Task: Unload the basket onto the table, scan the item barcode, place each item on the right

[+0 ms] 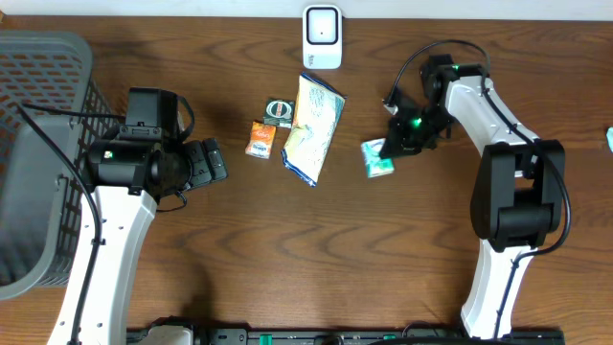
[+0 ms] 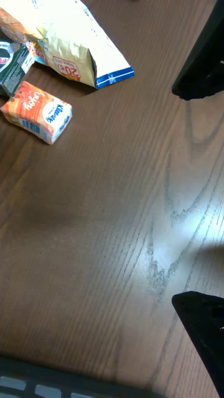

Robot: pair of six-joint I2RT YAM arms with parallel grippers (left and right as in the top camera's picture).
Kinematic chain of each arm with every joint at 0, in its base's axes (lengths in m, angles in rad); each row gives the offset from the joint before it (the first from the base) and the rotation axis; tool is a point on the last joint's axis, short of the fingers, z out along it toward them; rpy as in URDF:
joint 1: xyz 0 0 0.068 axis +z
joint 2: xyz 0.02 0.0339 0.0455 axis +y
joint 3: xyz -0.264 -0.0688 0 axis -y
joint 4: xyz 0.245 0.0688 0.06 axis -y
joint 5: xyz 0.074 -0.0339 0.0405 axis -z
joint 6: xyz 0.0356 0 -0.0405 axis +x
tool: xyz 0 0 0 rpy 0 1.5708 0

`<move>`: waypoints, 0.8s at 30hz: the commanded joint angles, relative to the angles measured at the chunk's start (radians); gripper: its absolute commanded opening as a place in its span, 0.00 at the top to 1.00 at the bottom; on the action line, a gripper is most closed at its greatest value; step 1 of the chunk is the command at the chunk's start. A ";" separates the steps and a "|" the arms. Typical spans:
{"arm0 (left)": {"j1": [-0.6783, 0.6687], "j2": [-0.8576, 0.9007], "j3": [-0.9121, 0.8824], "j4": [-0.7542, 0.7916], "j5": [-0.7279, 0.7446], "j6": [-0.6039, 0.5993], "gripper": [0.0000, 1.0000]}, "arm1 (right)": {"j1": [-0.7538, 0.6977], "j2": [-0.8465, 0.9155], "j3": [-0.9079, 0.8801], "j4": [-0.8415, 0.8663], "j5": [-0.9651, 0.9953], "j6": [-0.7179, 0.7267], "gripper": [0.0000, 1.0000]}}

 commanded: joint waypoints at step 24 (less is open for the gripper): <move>0.005 0.000 0.001 -0.005 -0.003 -0.008 0.02 | 0.230 -0.103 0.019 0.112 0.817 0.236 0.99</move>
